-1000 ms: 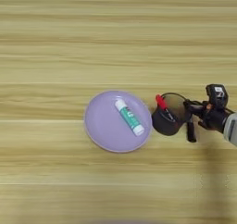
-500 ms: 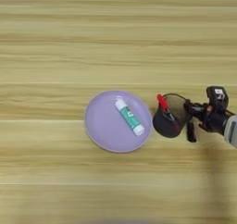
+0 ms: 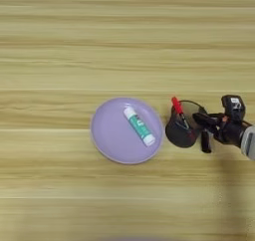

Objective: Move the objects on the table

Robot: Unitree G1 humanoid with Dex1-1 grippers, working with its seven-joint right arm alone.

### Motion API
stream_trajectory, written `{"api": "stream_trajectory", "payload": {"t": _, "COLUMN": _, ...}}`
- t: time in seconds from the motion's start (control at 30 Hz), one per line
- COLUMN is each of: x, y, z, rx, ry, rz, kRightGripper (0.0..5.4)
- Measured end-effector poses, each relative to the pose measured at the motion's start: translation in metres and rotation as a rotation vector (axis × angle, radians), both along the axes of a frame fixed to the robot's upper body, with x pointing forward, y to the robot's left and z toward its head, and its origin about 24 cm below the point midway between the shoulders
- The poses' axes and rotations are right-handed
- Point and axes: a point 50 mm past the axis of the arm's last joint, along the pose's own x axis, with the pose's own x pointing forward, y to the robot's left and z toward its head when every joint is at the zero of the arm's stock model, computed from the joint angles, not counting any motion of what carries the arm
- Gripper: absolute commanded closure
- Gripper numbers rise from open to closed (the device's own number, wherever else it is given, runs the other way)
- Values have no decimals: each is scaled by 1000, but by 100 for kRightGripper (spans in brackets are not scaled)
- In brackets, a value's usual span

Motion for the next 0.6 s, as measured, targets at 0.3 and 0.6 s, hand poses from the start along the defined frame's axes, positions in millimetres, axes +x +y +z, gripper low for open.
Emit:
{"api": "stream_trajectory", "payload": {"t": 0.3, "x": 1, "y": 2, "z": 2, "rx": 15, "ry": -19, "rz": -1, "kRightGripper": 170}}
{"api": "stream_trajectory", "payload": {"t": 0.6, "x": 2, "y": 3, "z": 6, "rx": 10, "ry": -42, "rz": 3, "kRightGripper": 81}}
